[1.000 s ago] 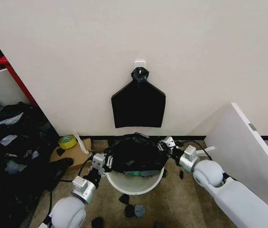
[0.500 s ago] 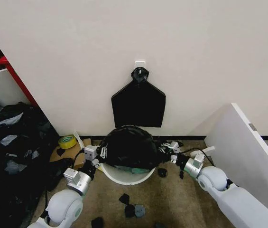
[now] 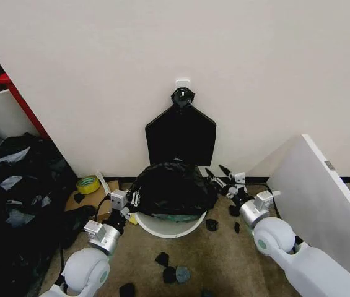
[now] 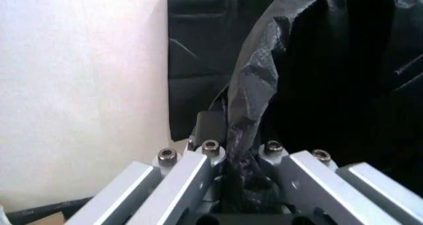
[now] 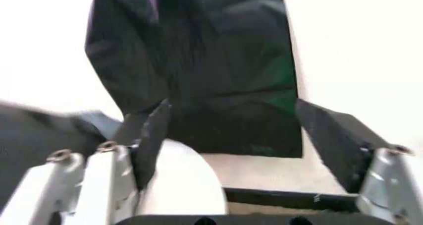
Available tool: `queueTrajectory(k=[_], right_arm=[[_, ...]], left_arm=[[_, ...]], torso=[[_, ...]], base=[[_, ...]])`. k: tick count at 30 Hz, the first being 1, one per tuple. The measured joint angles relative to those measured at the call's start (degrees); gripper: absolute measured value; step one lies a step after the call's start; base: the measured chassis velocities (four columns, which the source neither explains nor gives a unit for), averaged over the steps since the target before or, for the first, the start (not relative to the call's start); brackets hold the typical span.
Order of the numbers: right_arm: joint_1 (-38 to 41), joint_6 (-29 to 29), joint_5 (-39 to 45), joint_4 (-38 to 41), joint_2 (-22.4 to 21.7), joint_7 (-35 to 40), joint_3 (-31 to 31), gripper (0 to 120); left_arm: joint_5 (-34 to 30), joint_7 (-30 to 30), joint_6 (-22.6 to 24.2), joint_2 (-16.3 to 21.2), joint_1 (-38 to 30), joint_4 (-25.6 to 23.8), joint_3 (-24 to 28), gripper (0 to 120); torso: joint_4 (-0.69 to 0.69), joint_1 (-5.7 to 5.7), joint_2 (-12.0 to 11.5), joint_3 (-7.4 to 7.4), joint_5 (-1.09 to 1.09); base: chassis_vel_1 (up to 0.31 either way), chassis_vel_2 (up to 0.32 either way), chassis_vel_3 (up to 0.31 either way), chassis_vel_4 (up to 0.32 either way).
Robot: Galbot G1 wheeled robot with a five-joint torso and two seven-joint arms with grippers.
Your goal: Place the garbage bag over the trash bin.
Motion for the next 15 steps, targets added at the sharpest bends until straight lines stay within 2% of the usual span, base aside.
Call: queueTrajectory(k=[2, 5, 8, 11, 15], right_arm=[[-0.04, 0.09, 0.61, 0.66, 0.12, 0.92, -0.13, 75], [-1.57, 0.59, 5.06, 7.42, 1.16, 8.65, -1.41, 90], [-4.66, -0.82, 6.35, 14.63, 2.09, 14.98, -2.78, 98], [-6.62, -2.82, 6.41, 18.32, 2.7, 18.96, -3.5, 100], [-13.49, -7.23, 8.2, 25.84, 4.68, 27.09, -5.36, 100]], left_arm=[[-0.03, -0.17, 0.09, -0.09, -0.05, 0.03, 0.0, 1], [-1.8, -2.54, 2.11, -1.08, -0.76, 0.0, -0.06, 1], [-5.51, -4.96, 4.85, -2.13, -1.21, -0.82, -0.81, 1], [-7.77, -6.17, 6.28, -2.54, -1.29, -1.41, -1.25, 1], [-13.27, -10.01, 10.32, -3.44, -1.22, -3.29, -2.04, 1]], torso=[[0.0, 0.0, 0.0, 0.0, 0.0], [0.0, 0.0, 0.0, 0.0, 0.0], [-0.01, 0.0, 0.0, 0.0, 0.0], [0.0, 0.0, 0.0, 0.0, 0.01], [-0.02, -0.01, 0.0, -0.01, 0.01]], base=[[0.0, 0.0, 0.0, 0.0], [0.0, 0.0, 0.0, 0.0], [0.0, 0.0, 0.0, 0.0], [0.0, 0.0, 0.0, 0.0], [0.0, 0.0, 0.0, 0.0]])
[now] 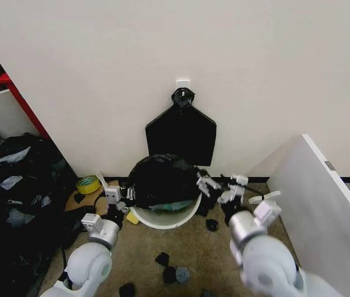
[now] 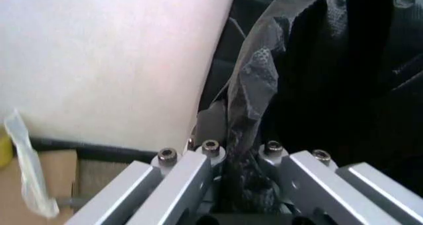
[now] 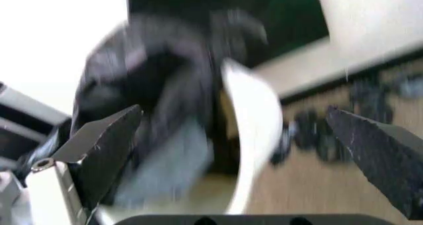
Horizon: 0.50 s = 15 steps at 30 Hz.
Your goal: Place the garbage bag over the trash bin.
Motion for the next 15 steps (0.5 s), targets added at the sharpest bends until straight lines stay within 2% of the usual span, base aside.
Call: queueTrajectory(k=[5, 13, 15], right_arm=[[-2.66, -0.21, 0.95, 0.74, 2.01, 0.41, -1.08, 100], [-2.82, 5.05, 2.68, -1.92, 5.54, -7.29, -3.47, 96], [-2.61, 5.62, 3.13, -2.08, 6.37, -8.03, -4.13, 98]], left_arm=[[-1.94, -1.51, 1.44, -0.83, 0.23, -1.52, -0.06, 1], [-3.11, -2.81, 3.02, -1.27, 0.95, -3.64, -0.01, 1], [-3.1, -2.99, 3.13, -1.15, 1.28, -4.03, -0.16, 1]], torso=[[0.01, 0.0, 0.0, 0.0, 0.0], [0.02, 0.0, 0.0, 0.01, 0.0], [0.02, 0.0, 0.0, 0.01, -0.01]], base=[[0.0, 0.0, 0.0, 0.0], [0.0, 0.0, 0.0, 0.0], [0.0, 0.0, 0.0, 0.0]])
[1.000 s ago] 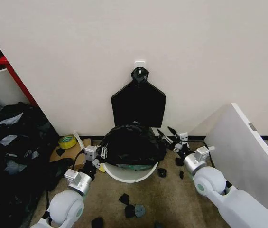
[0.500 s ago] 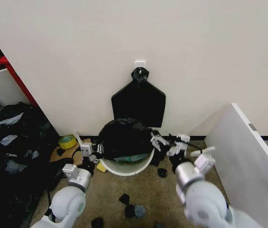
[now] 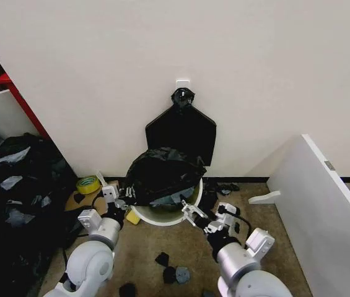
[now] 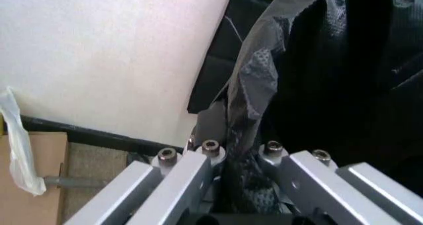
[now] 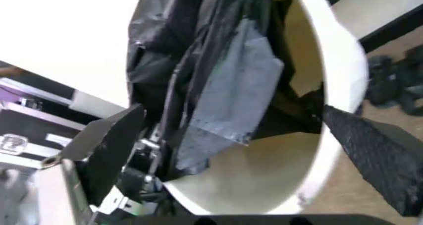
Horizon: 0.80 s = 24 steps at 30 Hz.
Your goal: Place the garbage bag over the trash bin.
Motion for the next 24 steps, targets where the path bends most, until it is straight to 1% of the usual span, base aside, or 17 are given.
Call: queueTrajectory(k=[8, 11, 17, 18, 19, 24], right_arm=[[0.51, 0.35, 1.23, -1.44, 1.57, -0.37, -0.19, 100], [0.66, 0.54, 1.24, -1.98, 1.98, -0.95, -0.16, 97], [0.86, 1.1, 0.88, -3.53, 2.8, -2.73, -0.04, 72], [0.93, 1.1, 0.8, -3.68, 2.89, -2.87, -0.04, 69], [0.93, 1.1, 0.8, -3.68, 2.89, -2.87, -0.04, 69], [1.32, 1.28, 0.14, -4.43, 3.52, -3.51, -0.01, 46]], left_arm=[[0.03, -0.1, 0.12, 0.16, 0.11, -0.69, -0.08, 1], [-0.01, -0.1, 0.17, 0.15, 0.03, -0.74, 0.08, 1], [-0.07, -0.1, 0.27, 0.14, -0.05, -0.98, 0.3, 1], [-0.1, -0.09, 0.28, 0.17, -0.05, -1.09, 0.29, 1], [-0.1, -0.09, 0.28, 0.17, -0.05, -1.09, 0.29, 1], [-0.46, -0.07, 0.33, 0.49, -0.06, -1.42, 0.0, 1]], torso=[[0.0, 0.01, 0.0, 0.0, 0.0], [0.0, 0.01, 0.0, 0.0, 0.0], [0.0, 0.01, 0.0, 0.0, 0.0], [0.0, 0.01, 0.0, 0.0, 0.0], [0.0, 0.01, 0.0, 0.0, 0.0], [0.0, 0.01, 0.0, 0.0, 0.0]], base=[[0.0, 0.0, 0.0, 0.0], [0.0, 0.0, 0.0, 0.0], [0.0, 0.0, 0.0, 0.0], [0.0, 0.0, 0.0, 0.0], [0.0, 0.0, 0.0, 0.0], [0.0, 0.0, 0.0, 0.0]])
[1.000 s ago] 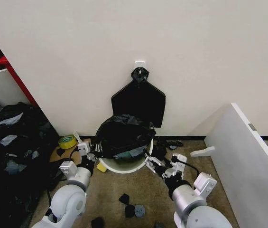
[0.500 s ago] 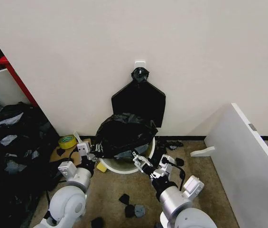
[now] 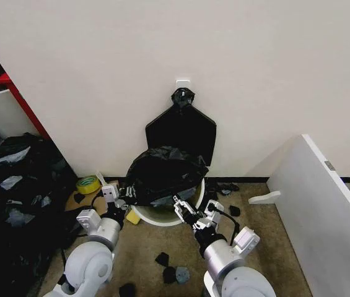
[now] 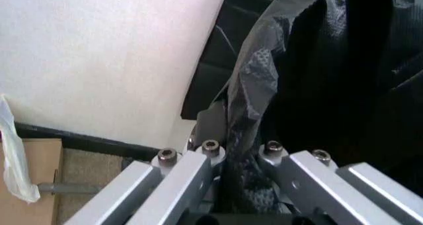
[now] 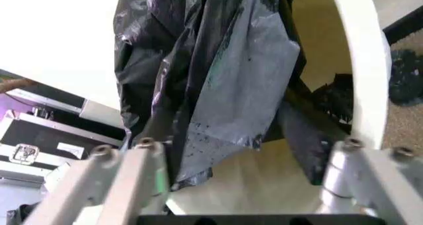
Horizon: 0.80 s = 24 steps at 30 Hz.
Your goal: Place the garbage bag over the trash bin.
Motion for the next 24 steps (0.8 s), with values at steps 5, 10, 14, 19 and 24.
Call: queueTrajectory(k=[5, 10, 14, 19, 24], right_arm=[[-0.19, 0.34, -0.49, -0.01, -0.04, -0.59, -0.04, 29], [-0.33, 0.87, -0.91, 0.0, -0.31, -1.31, -0.03, 16], [-0.34, 1.94, -1.47, -0.09, -0.57, -2.73, 0.02, 0], [-0.51, 2.72, -2.03, -0.21, -0.65, -3.5, -0.03, 0], [-1.65, 3.08, -3.79, 0.3, -1.36, -3.61, -0.46, 0]], left_arm=[[-0.13, 0.01, 0.01, 0.02, -0.17, 0.07, -0.04, 1], [-0.15, 0.02, 0.01, -0.12, -0.38, 0.4, 0.07, 1], [-0.24, 0.03, 0.01, -0.09, -0.58, 0.7, 0.14, 1], [-0.47, 0.02, 0.01, 0.02, -0.78, 0.96, 0.14, 1], [-0.8, -0.14, 0.01, 0.04, -1.04, 1.17, 0.13, 1]], torso=[[0.0, 0.0, 0.0, 0.0, 0.0], [0.0, 0.0, 0.0, 0.0, 0.0], [0.0, 0.0, 0.0, 0.0, 0.0], [0.0, 0.0, 0.0, 0.0, 0.0], [0.0, 0.0, 0.0, 0.0, 0.01]], base=[[0.0, 0.0, 0.0, 0.0], [0.0, 0.0, 0.0, 0.0], [0.0, 0.0, 0.0, 0.0], [0.0, 0.0, 0.0, 0.0], [0.0, 0.0, 0.0, 0.0]])
